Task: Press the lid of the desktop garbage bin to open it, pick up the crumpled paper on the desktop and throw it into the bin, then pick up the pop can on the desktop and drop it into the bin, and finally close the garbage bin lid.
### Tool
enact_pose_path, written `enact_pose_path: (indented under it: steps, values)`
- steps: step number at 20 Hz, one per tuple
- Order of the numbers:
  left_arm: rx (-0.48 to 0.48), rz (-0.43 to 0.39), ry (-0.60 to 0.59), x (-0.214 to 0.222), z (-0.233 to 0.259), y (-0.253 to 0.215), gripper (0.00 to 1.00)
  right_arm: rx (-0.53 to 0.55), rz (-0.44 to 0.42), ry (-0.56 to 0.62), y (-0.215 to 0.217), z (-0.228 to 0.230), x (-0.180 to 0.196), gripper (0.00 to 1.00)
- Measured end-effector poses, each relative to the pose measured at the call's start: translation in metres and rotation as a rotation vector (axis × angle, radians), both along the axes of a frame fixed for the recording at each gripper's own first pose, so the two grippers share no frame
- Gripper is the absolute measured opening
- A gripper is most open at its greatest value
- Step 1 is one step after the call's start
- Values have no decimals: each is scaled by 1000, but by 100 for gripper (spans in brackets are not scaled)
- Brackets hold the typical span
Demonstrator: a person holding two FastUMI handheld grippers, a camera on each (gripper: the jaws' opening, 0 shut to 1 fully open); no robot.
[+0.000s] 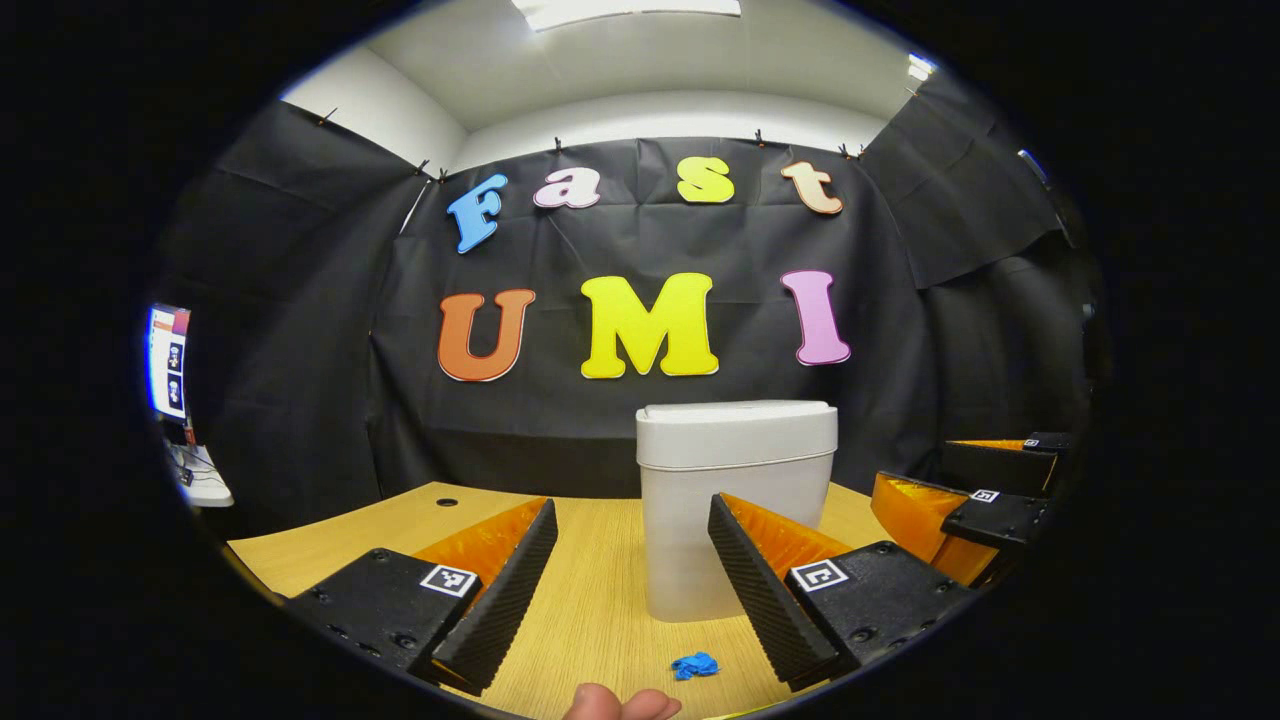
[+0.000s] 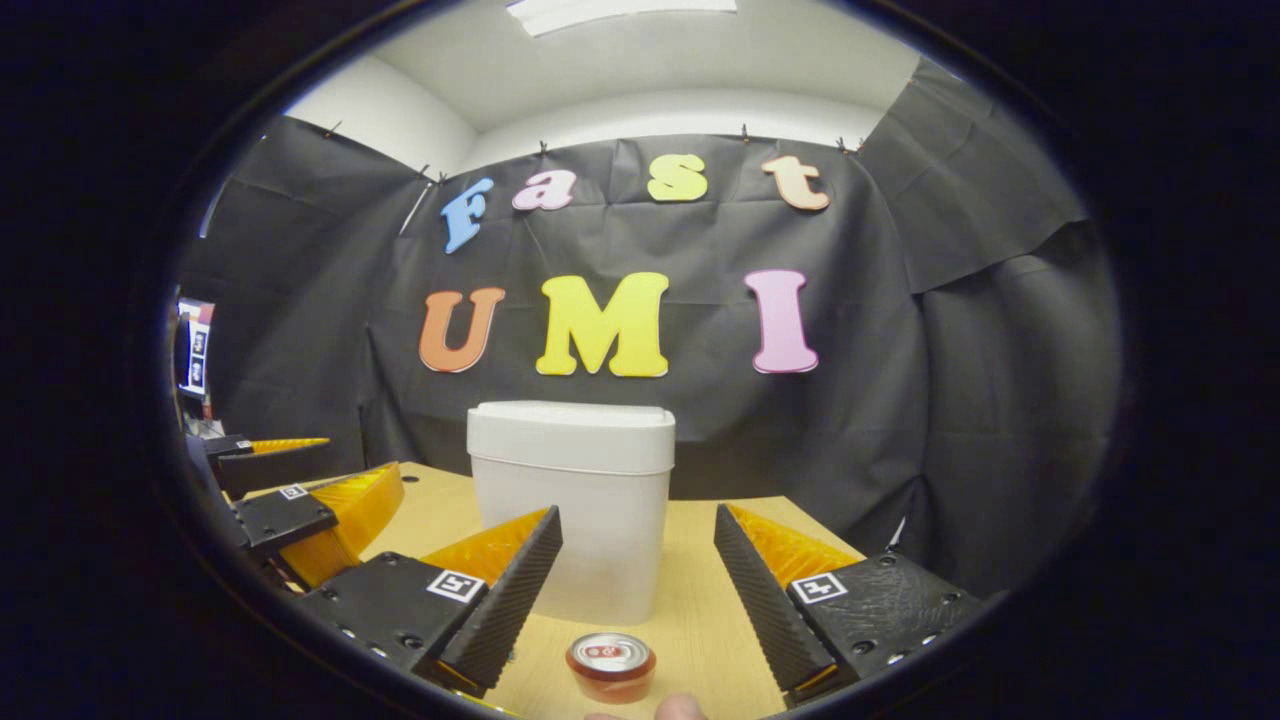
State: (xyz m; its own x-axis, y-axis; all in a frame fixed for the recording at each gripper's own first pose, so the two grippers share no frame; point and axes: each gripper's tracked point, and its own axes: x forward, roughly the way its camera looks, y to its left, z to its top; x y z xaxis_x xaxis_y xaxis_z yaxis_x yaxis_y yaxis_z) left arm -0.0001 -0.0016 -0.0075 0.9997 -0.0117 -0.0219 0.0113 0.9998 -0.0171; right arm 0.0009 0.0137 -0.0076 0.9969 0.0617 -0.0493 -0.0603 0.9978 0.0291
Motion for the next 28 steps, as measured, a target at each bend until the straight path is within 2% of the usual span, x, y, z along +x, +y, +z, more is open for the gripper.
enact_pose_path:
  steps: [6,8,9,11,12,13,14,15,16,21,22,23,28]
  values:
    - [-5,1,-4,0,1,1,98,24,66,11,7,13,1,95]
    - [-10,-4,-6,0,1,0,98,40,82,14,7,22,4,90]
    - [-12,-6,-5,0,1,1,98,39,86,16,5,25,6,80]
    - [-14,-6,-6,1,1,2,97,39,89,24,0,34,11,65]
    - [-16,-6,-6,0,1,2,97,50,108,32,2,38,14,55]
    - [-17,-6,-4,1,0,2,97,61,126,46,3,43,19,41]
    - [-17,-6,-1,1,-2,2,97,66,141,62,7,48,27,41]
    - [-15,-7,4,2,-3,2,98,65,155,70,9,55,36,46]
    - [-12,-8,7,2,-4,2,98,54,159,76,10,61,46,41]
    - [-5,-17,10,1,-3,1,98,-18,186,83,26,95,100,41]
    - [-6,-20,11,1,-3,1,98,-26,191,91,28,95,108,38]
    - [-10,-21,14,1,-4,1,98,-31,193,107,32,95,116,41]
    - [-12,-5,30,5,-10,8,98,-43,280,185,65,88,140,40]
